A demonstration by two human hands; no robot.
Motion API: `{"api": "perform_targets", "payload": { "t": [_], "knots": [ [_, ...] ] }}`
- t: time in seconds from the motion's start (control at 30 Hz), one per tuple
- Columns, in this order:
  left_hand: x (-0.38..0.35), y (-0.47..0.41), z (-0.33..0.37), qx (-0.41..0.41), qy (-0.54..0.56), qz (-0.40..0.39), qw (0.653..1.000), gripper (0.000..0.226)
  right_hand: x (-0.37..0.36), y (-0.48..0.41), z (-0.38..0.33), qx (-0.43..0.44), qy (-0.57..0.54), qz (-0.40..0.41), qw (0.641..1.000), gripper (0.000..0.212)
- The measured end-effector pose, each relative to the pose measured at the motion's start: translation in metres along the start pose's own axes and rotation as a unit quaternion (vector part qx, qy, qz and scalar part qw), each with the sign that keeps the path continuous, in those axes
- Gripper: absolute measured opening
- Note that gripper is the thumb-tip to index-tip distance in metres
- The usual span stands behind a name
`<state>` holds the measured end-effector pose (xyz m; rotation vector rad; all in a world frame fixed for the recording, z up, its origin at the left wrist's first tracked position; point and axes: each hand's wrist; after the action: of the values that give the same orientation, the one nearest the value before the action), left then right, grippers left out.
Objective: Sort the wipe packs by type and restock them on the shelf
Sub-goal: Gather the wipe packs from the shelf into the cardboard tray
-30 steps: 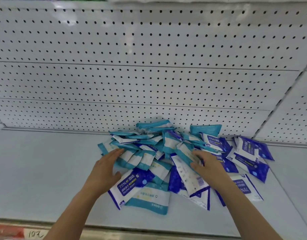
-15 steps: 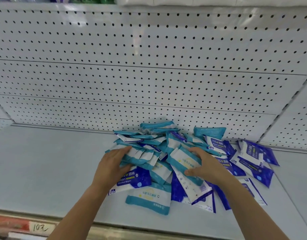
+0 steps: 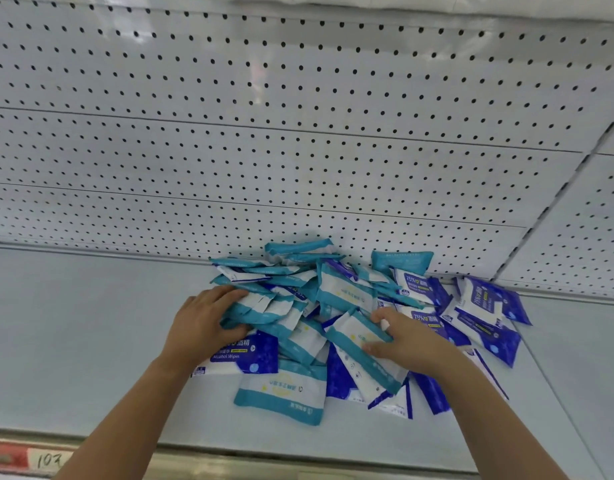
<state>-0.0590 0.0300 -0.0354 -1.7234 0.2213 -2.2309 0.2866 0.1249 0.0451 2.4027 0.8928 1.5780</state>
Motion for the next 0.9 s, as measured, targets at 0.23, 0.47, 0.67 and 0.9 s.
{"api": "perform_targets", "payload": {
  "t": [0.23,0.47,0.67,0.9],
  "knots": [
    [0.009,-0.014,0.018,0.014,0.066,0.048,0.997,0.066,-0.006,-0.003,-0.003,-0.044,0.065,-0.027,0.997,0.074],
    [0.002,-0.016,0.024,0.014,0.055,-0.001,0.998,0.072,-0.003,0.002,-0.004,0.024,0.014,-0.034,0.999,0.055],
    [0.016,-0.028,0.032,0.068,0.069,-0.073,0.993,0.070,0.022,0.013,0.004,0.069,-0.051,-0.025,0.996,0.039],
    [0.036,-0.035,0.027,0.105,0.130,-0.093,0.981,0.059,0.031,0.031,-0.005,0.109,0.087,-0.107,0.985,0.033]
  ]
}}
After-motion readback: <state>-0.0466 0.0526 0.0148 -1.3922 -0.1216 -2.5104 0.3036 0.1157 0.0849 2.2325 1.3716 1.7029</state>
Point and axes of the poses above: each hand's wrist, its own y-axis away from the middle knuckle, its own x-axis out of the back of the hand, z = x × y, and after that the axes turned 3 degrees about z, right-handed
